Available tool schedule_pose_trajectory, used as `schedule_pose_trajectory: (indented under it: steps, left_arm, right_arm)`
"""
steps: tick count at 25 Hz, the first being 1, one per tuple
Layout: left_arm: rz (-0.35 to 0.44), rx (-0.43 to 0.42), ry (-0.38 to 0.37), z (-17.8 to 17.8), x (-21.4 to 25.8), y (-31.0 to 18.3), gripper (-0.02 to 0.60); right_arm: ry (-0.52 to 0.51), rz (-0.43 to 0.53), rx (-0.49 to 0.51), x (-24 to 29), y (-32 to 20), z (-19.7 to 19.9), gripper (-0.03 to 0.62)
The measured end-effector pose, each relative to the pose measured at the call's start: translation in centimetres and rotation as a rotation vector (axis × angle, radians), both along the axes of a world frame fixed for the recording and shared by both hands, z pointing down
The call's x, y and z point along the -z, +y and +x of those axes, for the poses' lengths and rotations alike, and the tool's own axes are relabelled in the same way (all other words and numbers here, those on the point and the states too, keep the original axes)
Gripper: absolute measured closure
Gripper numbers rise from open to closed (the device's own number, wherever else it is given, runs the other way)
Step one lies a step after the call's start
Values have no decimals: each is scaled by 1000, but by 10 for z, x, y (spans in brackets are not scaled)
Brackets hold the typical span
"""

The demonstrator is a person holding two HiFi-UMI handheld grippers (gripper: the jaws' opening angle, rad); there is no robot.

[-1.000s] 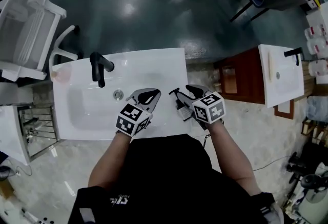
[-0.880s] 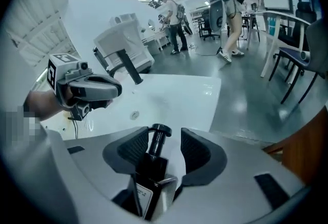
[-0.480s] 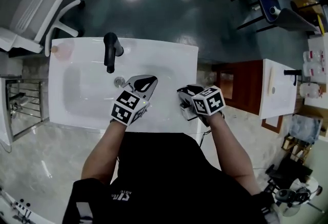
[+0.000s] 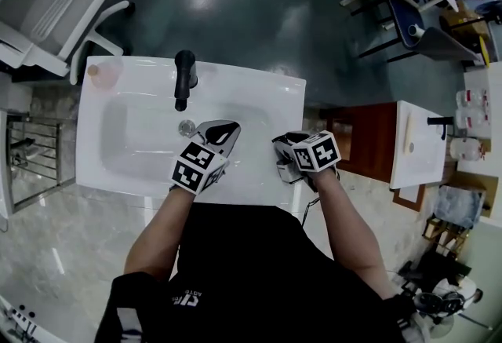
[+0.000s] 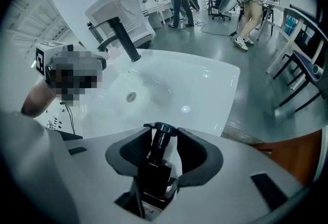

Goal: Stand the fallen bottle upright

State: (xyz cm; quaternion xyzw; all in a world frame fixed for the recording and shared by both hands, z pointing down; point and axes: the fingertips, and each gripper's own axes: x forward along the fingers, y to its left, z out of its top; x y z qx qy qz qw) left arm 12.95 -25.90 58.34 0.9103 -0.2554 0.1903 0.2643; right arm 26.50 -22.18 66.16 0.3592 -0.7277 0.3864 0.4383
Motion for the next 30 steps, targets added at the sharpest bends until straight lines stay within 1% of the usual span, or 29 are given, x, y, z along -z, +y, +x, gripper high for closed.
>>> schedule_pose_trajectory:
  steps: [4,7,8,10,13,15,17,19,21,26,28,30]
  left_arm:
    - [10,2,0,-12,3,4,561]
    - [9,10,-3,-25,3,7,563]
    - [6,14,-2,-28,3,9,563]
    - [0,22,-1,-33,3,13,563]
    - [-8,33,-2,-40,1,19,563]
    - [-11,40,-1,-45,0,23,563]
    - [-14,48,1,-50,1,27,563]
    - [-14,60,4,-55,3,32,563]
    - [-15,71,7,-59,5,37,563]
    - [-28,91,13,-69,4,48,562]
    - [-42,106,19,-73,2,51,563]
    - [-56,118,24,-76,0,53,563]
  right_arm:
    - [-31,53,-51,1,1,-5,437]
    - [-10,76,-78,2,1,-7,441]
    - [3,83,-79,3,2,-7,433]
    - [37,99,-73,7,4,-4,391]
    - [80,116,-53,16,7,0,384]
    - [85,97,-29,19,8,-4,391]
    - [101,48,18,17,11,-10,402]
    - [140,-6,72,9,14,-13,395]
    - [163,-41,97,0,15,-14,386]
    - [188,-66,115,-10,13,-17,381]
    - [167,-54,97,-9,11,-19,381]
    - [123,-40,50,-5,11,-19,381]
